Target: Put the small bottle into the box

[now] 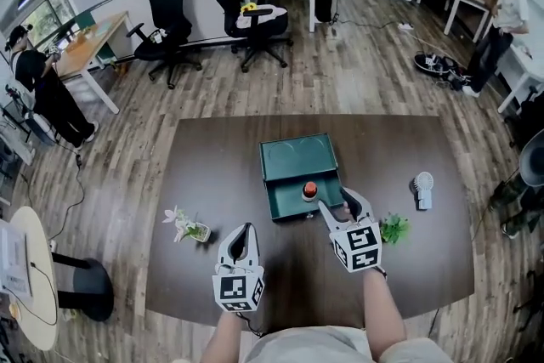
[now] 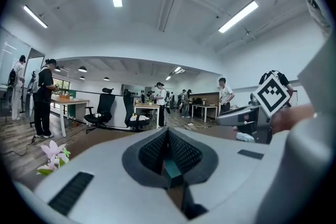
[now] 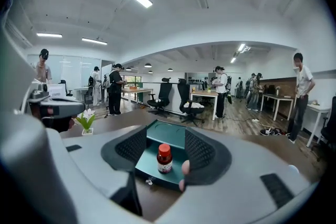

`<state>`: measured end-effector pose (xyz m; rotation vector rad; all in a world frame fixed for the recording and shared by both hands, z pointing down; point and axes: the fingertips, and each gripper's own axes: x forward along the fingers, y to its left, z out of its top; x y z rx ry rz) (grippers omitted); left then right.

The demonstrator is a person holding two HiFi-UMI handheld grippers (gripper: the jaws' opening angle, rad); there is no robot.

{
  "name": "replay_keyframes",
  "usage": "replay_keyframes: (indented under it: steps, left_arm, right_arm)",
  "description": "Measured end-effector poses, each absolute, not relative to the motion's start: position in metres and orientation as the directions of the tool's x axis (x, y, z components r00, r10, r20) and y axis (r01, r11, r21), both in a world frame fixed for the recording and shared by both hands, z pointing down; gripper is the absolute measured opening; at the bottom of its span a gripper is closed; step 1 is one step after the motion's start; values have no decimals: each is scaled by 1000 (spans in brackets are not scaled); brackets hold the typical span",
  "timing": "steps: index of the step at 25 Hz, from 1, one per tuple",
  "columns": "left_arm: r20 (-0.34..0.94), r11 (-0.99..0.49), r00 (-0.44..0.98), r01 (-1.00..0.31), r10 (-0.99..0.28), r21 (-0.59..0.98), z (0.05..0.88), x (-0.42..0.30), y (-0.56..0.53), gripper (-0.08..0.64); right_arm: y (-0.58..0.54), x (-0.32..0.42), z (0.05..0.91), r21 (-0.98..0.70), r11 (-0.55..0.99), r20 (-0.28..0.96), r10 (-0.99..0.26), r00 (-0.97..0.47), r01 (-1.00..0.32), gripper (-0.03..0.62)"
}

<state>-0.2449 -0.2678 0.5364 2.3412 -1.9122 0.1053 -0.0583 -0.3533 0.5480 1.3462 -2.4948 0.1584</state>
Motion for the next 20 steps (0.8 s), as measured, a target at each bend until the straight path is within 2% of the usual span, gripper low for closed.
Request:
replay_keyframes:
  steps: [11,15,20]
  left_arm:
    - [11,-217,217,-976,-976,-17,477,-230,-240,2]
    - [-107,-221,225,-974,-968,-45,449,-225,-228,2]
    - [-114,-224,232,-971,-966,-78,443,-219,-218,2]
  right_arm:
    - [-290,6,473,46,451,142,-886,-441,-891,229]
    - [-273,24,456,45,400,68,-915,-397,-915,227]
    - [-255,38,452,47,372,57,-928,-369,-927,227]
